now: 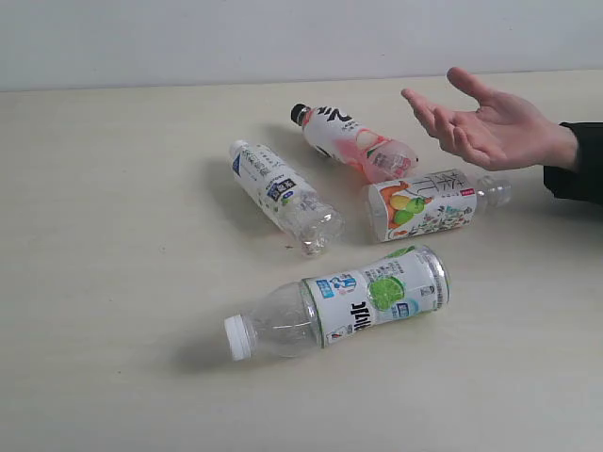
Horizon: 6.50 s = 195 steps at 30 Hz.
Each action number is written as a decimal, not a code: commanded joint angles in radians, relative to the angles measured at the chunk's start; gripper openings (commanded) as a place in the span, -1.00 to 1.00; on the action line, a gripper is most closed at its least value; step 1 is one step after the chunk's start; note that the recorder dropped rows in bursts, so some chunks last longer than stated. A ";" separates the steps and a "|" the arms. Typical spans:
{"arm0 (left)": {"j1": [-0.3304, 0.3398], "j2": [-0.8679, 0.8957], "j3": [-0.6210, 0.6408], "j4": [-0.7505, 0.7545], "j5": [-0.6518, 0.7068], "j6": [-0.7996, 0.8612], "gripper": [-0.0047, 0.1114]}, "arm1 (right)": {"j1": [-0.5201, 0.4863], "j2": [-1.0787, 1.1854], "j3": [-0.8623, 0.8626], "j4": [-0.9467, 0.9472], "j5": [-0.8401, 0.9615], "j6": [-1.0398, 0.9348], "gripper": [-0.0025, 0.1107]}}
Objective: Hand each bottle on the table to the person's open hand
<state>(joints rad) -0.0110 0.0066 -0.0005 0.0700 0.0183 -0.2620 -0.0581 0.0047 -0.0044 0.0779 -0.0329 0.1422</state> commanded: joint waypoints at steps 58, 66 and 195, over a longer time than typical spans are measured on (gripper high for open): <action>0.000 -0.007 0.001 0.002 -0.005 0.001 -0.83 | 0.418 1.108 -0.900 0.405 1.085 -1.021 -0.25; 0.000 -0.007 0.001 0.002 -0.005 0.001 -0.83 | 0.555 1.155 -0.900 0.410 0.955 -1.135 -0.05; 0.000 -0.007 0.001 0.002 0.003 0.000 -0.83 | 0.326 1.884 -1.518 -0.227 1.254 0.015 -0.96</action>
<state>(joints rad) -0.0110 0.0066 -0.0005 0.0700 0.0201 -0.2620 0.2723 1.8547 -1.5107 -0.1114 1.2254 0.1677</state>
